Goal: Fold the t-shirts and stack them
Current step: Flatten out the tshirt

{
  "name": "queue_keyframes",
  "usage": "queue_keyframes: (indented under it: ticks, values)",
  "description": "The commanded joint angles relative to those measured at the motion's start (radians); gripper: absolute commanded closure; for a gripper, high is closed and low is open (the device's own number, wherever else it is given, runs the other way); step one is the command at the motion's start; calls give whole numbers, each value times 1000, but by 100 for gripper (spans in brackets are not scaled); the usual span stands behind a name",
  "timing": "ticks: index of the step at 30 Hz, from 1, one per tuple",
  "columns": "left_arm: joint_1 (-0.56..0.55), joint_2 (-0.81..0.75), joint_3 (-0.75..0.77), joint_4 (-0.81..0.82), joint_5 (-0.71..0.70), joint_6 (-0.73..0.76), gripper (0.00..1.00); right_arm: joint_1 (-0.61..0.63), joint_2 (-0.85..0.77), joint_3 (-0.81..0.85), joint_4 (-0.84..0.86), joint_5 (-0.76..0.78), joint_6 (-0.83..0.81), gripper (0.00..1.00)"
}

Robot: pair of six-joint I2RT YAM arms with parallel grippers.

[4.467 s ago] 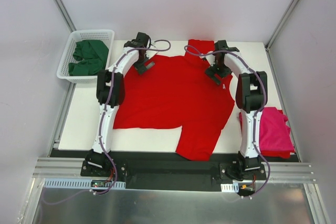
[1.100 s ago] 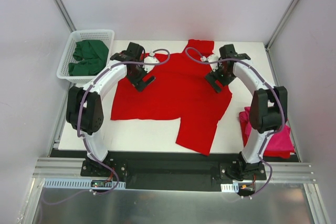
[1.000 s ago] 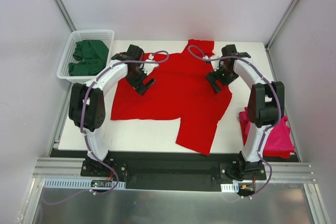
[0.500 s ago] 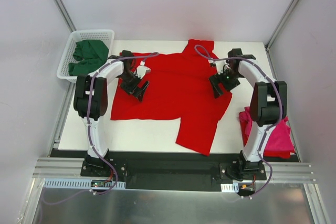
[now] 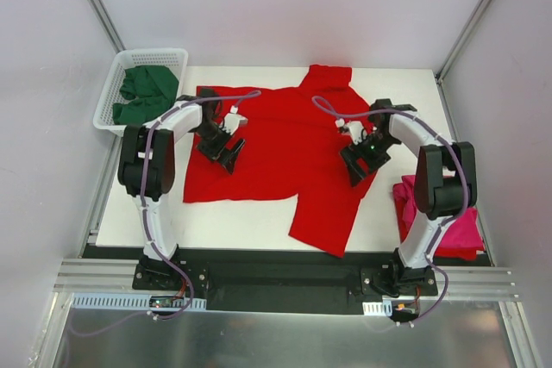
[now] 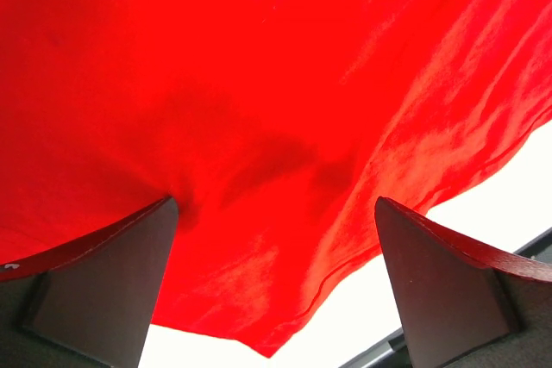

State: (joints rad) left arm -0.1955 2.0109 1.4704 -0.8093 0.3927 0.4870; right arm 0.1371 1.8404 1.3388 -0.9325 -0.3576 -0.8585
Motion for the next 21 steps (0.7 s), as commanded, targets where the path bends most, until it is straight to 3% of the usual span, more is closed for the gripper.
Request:
queue_keyframes:
  ticks: [1, 11, 21]
  values:
    - [-2, -75, -56, -53, 49, 15, 1, 53, -40, -52, -22, 5, -65, 4]
    - [-2, -127, -48, -71, 66, -10, 1, 153, 5, -124, 21, 32, -66, 4]
    - [-1, -106, -64, -110, 150, -16, 1, 182, 5, -119, -72, 26, -80, 4]
